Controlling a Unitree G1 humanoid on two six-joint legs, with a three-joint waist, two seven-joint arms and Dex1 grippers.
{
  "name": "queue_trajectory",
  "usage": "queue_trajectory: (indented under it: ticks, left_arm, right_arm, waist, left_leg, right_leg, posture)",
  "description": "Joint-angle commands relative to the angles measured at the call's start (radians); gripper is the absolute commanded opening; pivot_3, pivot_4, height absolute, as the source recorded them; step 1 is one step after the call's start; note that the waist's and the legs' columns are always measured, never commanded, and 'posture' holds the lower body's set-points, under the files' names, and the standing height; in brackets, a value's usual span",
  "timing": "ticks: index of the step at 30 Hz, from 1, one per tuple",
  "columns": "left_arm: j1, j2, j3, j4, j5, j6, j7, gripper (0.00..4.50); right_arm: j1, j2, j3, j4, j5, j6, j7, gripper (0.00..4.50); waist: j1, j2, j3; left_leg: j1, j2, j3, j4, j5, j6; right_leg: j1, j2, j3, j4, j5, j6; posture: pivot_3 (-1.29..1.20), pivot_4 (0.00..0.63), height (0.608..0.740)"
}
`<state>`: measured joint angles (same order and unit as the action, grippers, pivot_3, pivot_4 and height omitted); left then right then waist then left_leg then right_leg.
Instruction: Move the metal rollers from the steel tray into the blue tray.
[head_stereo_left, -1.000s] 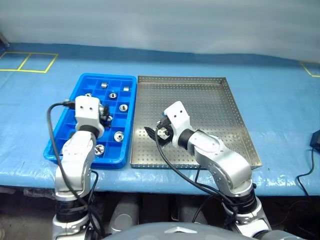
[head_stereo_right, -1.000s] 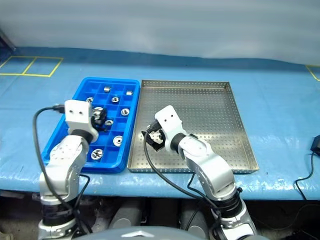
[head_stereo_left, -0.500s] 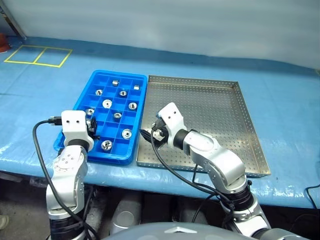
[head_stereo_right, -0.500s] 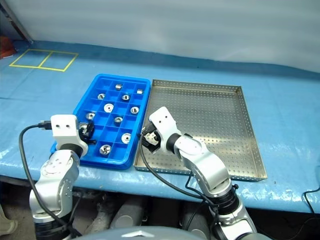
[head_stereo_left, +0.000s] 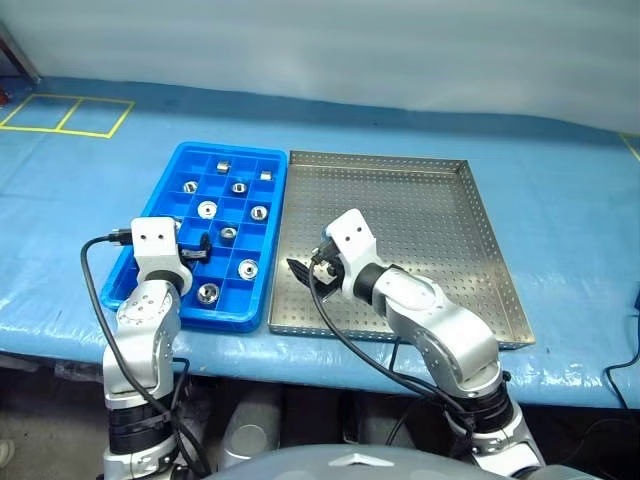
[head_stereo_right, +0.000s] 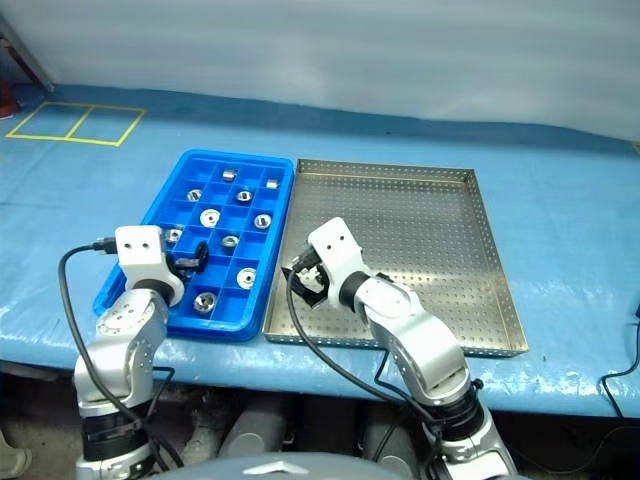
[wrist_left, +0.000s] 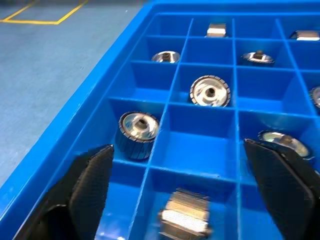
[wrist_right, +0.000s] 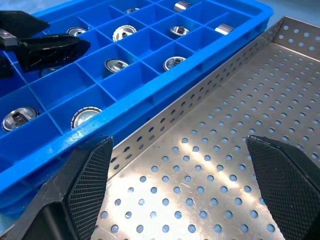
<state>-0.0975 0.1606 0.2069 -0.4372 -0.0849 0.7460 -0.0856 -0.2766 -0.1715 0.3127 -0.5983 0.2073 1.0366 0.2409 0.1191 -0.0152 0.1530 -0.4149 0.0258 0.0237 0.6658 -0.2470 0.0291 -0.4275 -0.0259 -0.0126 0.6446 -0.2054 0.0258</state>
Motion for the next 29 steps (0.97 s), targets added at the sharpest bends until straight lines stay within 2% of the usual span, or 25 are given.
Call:
queue_trajectory:
  ticks: [1,7,10,15,29]
  left_arm:
    - [-0.017,0.044,-0.068,-0.083,-0.050,-0.077,-0.111,4.45]
    - [-0.008,0.137,-0.187,-0.111,-0.123,-0.108,-0.290,4.45]
    - [-0.001,0.185,-0.243,-0.104,-0.129,-0.122,-0.356,4.45]
    - [0.034,0.210,-0.309,-0.107,-0.138,-0.139,-0.405,4.45]
    - [0.048,0.224,-0.315,-0.100,-0.134,-0.149,-0.408,4.45]
  right_arm:
    - [0.010,-0.018,-0.040,-0.059,0.010,0.001,0.002,4.50]
    - [0.059,-0.080,-0.066,-0.074,0.022,-0.036,0.031,4.50]
    - [0.111,-0.082,-0.072,-0.048,-0.003,-0.138,0.016,4.50]
    - [0.181,-0.049,-0.111,-0.024,0.021,-0.206,0.012,4.50]
    - [0.201,-0.055,-0.099,-0.023,-0.002,-0.223,0.008,4.50]
  waist:
    - [-0.009,0.000,0.000]
    - [-0.043,0.000,0.000]
    - [-0.059,0.000,0.000]
    - [-0.080,0.000,0.000]
    - [-0.088,0.000,0.000]
  left_leg:
    - [0.000,0.000,0.000,0.000,0.000,0.000]
    - [0.000,0.000,0.001,0.000,0.000,0.000]
    - [0.001,0.001,0.001,0.000,0.000,0.000]
    - [0.002,0.001,0.002,-0.001,0.000,0.000]
    - [0.002,0.001,0.004,0.000,0.000,0.000]
  right_leg:
    - [0.000,0.000,0.000,0.000,0.000,-0.001]
    - [0.000,0.000,0.001,0.000,-0.001,-0.005]
    - [0.000,0.001,0.001,0.000,-0.004,-0.001]
    - [0.000,0.001,0.002,0.001,-0.004,-0.001]
    - [0.000,0.001,0.004,0.001,-0.004,0.000]
  posture:
    - [0.20,0.150,0.740]
    - [0.15,0.150,0.740]
    - [0.13,0.150,0.740]
    - [0.10,0.150,0.740]
    - [0.09,0.150,0.740]
